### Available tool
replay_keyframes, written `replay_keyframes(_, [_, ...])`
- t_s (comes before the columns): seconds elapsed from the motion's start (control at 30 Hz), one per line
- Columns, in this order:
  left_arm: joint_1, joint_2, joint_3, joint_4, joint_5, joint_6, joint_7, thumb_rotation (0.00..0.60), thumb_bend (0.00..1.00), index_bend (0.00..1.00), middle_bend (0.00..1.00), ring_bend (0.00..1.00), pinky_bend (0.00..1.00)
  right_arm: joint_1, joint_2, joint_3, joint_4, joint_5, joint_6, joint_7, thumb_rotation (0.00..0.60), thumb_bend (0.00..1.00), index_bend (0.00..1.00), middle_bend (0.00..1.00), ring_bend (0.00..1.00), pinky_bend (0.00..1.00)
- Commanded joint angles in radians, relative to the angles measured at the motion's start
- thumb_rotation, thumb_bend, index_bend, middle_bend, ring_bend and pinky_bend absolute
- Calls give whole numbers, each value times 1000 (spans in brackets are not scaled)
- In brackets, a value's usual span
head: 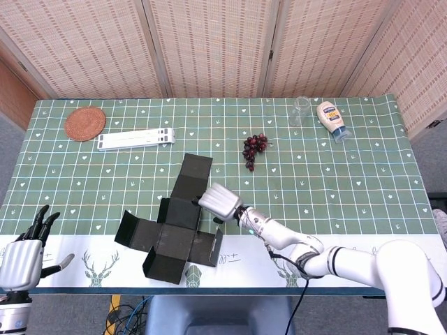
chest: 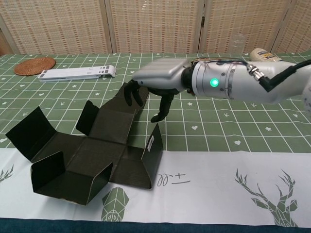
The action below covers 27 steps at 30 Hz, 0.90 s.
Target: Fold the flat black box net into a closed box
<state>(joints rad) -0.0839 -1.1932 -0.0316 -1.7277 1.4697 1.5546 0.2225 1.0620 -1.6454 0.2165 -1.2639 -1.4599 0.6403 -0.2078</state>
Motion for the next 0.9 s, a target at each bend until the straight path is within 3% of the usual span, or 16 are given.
replay_keyframes(0.03, [2,1,-1,2,-1,-2,-4,600,77,134,62,267,445,35,-47,-1,50,4,-8,-7,600,243,332,406,847,1000])
replay_keyframes(0.27, [6,3,-2,6,0,-8,-22,600,78,134,62,267,445,88,-109,4,109,27,-29,-46,600,300,332,418,854,1000])
replay_keyframes(0.4, [12,8,0,7,4,-7,-37,600,78,134,62,267,445,95,-124,7,111,70,-25,-131,600,351,370,504,871,1000])
replay_keyframes(0.6, [19,10,-1,15,3,-5,-51,600,78,134,62,267,445,85,-125,1,81,194,-26,-284,600,376,444,562,883,1000])
replay_keyframes(0.9, [20,7,-3,25,13,-8,-65,600,78,133,62,267,445,69,-99,-10,-32,444,14,-458,600,414,450,584,897,1000])
